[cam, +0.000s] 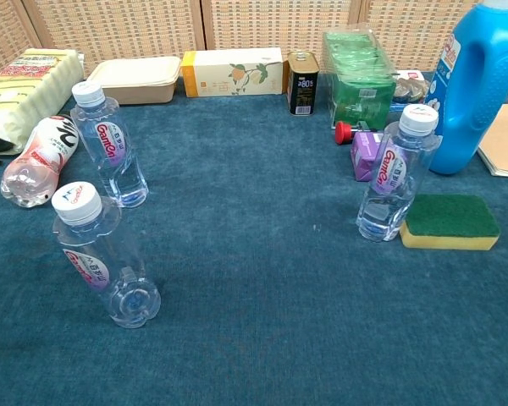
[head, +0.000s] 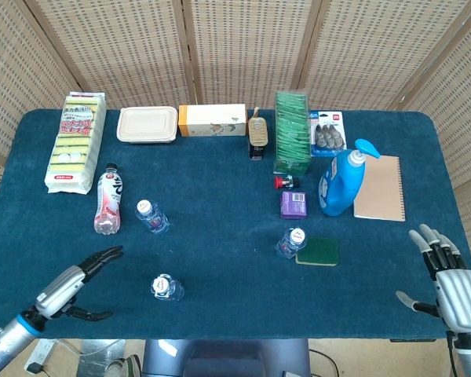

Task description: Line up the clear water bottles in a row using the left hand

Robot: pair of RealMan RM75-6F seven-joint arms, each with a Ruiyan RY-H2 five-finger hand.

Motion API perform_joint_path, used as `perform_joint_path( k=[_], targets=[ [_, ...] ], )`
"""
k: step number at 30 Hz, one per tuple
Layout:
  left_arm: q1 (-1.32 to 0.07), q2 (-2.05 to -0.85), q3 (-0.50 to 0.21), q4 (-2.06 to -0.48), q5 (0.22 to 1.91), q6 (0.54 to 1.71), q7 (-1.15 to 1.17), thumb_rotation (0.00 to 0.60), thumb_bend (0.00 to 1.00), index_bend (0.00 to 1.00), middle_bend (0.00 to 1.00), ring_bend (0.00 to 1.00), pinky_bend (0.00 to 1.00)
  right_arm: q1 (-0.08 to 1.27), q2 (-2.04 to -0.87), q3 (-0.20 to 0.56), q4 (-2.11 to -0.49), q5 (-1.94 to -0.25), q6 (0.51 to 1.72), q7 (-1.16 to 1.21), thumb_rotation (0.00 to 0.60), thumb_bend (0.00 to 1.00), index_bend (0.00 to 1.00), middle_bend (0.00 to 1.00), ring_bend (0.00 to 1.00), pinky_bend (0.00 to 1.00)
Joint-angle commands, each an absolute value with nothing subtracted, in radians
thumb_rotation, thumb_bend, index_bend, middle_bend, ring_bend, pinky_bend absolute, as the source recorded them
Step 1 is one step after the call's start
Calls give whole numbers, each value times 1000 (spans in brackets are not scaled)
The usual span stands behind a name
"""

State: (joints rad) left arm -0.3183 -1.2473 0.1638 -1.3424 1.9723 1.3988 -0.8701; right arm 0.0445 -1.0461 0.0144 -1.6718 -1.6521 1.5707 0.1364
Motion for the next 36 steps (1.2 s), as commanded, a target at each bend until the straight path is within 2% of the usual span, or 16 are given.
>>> perform_joint_path(
  k=[1, 10, 14, 16, 18, 19, 21, 23, 26, 30, 36],
  targets=[
    [-385, -1331, 177, -1297, 1994, 1363, -954, 600, 142, 0, 0, 0, 50, 45, -1045, 15, -1670, -1652, 1571, 144, 600, 25, 0, 0, 0, 0],
    [-470, -1445, 150, -1312, 1926, 1271, -985, 600, 141, 0, 0, 0, 49, 46, -1037, 14, -1667, -1650, 1569, 171, 600, 26, 1, 0, 0, 0],
    [-493, -1527, 113, -1312, 1854, 1215, -944, 600, 146, 0, 0, 0, 50, 47, -1031, 15, -1664, -1650, 1571, 196, 600, 26, 5, 0, 0, 0],
    [-491, -1554, 100, -1314, 1815, 1202, -914, 600, 166, 0, 0, 0, 89, 48, -1029, 15, -1661, -1650, 1570, 207, 600, 26, 7, 0, 0, 0],
    [-484, -1579, 81, -1323, 1772, 1192, -873, 600, 216, 11, 45, 33, 215, 48, -1027, 16, -1659, -1648, 1571, 216, 600, 26, 8, 0, 0, 0],
    [-480, -1593, 70, -1329, 1747, 1185, -839, 600, 233, 43, 83, 64, 263, 48, -1026, 17, -1657, -1647, 1571, 221, 600, 25, 9, 0, 0, 0],
    [-480, -1612, 60, -1341, 1722, 1174, -784, 600, 272, 200, 227, 182, 384, 48, -1025, 17, -1656, -1648, 1572, 228, 600, 25, 9, 0, 0, 0],
    [-482, -1622, 56, -1360, 1706, 1164, -740, 600, 288, 337, 331, 270, 456, 49, -1024, 16, -1654, -1649, 1572, 234, 600, 25, 10, 0, 0, 0],
    [-485, -1627, 54, -1385, 1692, 1158, -692, 600, 293, 465, 434, 355, 502, 49, -1022, 15, -1654, -1652, 1573, 244, 600, 26, 10, 0, 0, 0],
    [-483, -1634, 44, -1408, 1677, 1175, -657, 600, 295, 535, 490, 382, 505, 49, -1019, 15, -1654, -1651, 1574, 253, 600, 26, 10, 0, 0, 0],
    [-498, -1637, -1, -1427, 1653, 1198, -634, 600, 291, 539, 494, 382, 504, 47, -1017, 14, -1652, -1652, 1578, 261, 600, 26, 10, 0, 0, 0]
  ],
)
